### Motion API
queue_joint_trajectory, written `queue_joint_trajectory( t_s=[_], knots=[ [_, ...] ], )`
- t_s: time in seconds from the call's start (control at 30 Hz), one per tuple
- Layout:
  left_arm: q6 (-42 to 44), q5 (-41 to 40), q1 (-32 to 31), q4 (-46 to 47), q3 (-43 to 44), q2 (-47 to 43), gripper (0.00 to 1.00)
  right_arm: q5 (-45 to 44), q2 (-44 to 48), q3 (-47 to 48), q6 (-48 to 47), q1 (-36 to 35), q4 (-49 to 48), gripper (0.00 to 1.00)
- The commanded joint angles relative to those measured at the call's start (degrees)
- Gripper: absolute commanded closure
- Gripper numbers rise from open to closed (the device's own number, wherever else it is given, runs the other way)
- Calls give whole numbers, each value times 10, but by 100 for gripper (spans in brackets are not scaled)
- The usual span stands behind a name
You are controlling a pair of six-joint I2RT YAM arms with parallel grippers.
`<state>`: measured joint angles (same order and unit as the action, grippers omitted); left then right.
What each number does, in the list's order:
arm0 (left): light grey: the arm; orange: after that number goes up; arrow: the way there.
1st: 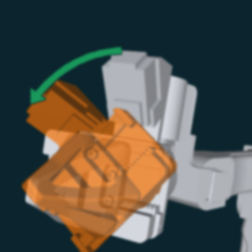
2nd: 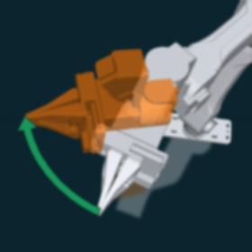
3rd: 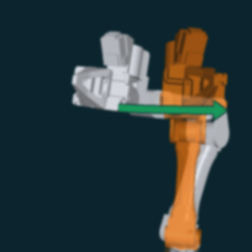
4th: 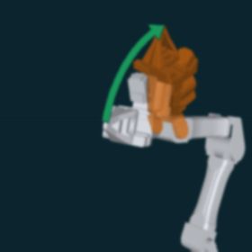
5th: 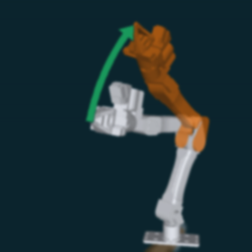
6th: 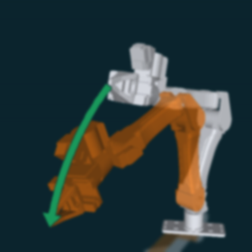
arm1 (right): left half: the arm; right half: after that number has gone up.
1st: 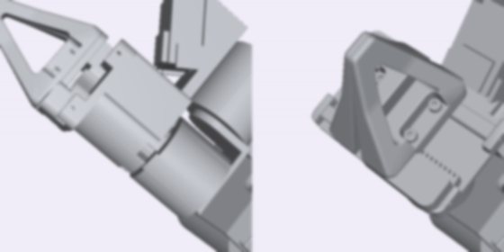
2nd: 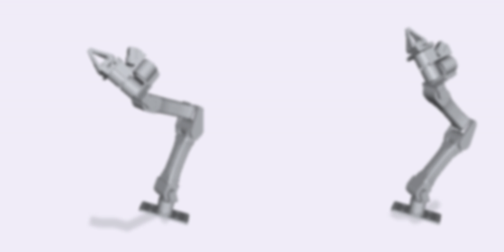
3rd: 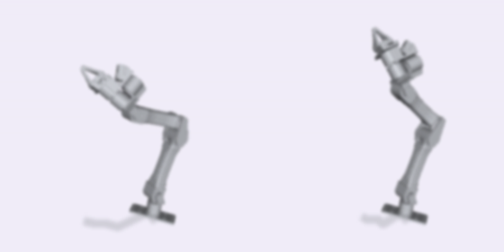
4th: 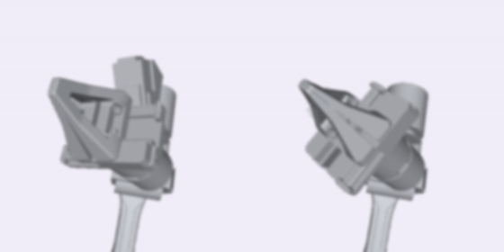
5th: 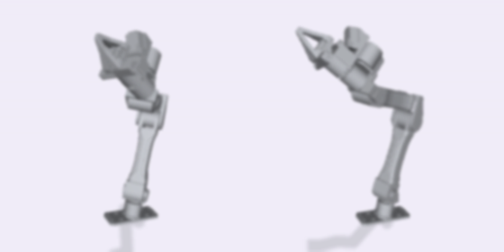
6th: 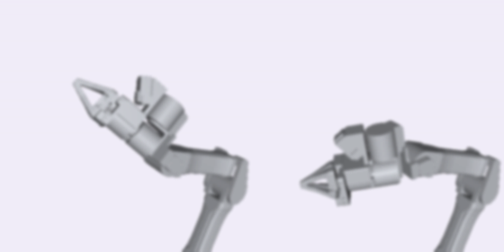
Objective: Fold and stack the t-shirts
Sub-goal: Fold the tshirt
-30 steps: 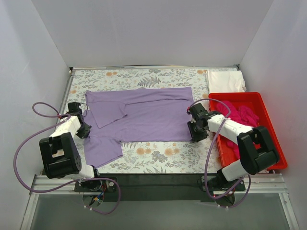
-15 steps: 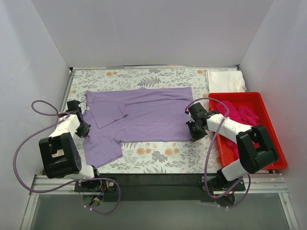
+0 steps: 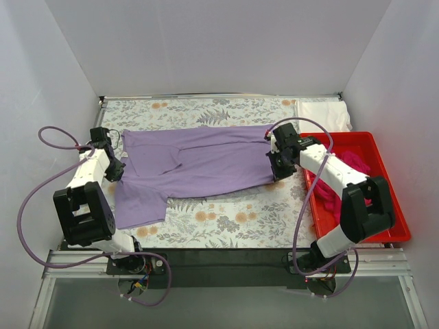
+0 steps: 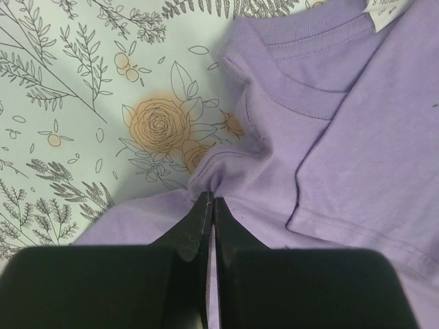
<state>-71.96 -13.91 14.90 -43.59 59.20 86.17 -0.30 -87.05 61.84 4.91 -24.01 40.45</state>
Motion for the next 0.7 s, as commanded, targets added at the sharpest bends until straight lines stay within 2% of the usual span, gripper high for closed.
queue_joint_trajectory(
  t_s=[0.0,0.37,0.67],
  knots=[
    [7,13,2,-16,45,22,100,44,-31,47,-17,12,42,99],
    [10,37,3,-26,106,98,100,123,-76,124,-18,75,56,99],
    [10,49,2,-29,123,109,100,163,-89,156,-11,113,52,99]
  ],
)
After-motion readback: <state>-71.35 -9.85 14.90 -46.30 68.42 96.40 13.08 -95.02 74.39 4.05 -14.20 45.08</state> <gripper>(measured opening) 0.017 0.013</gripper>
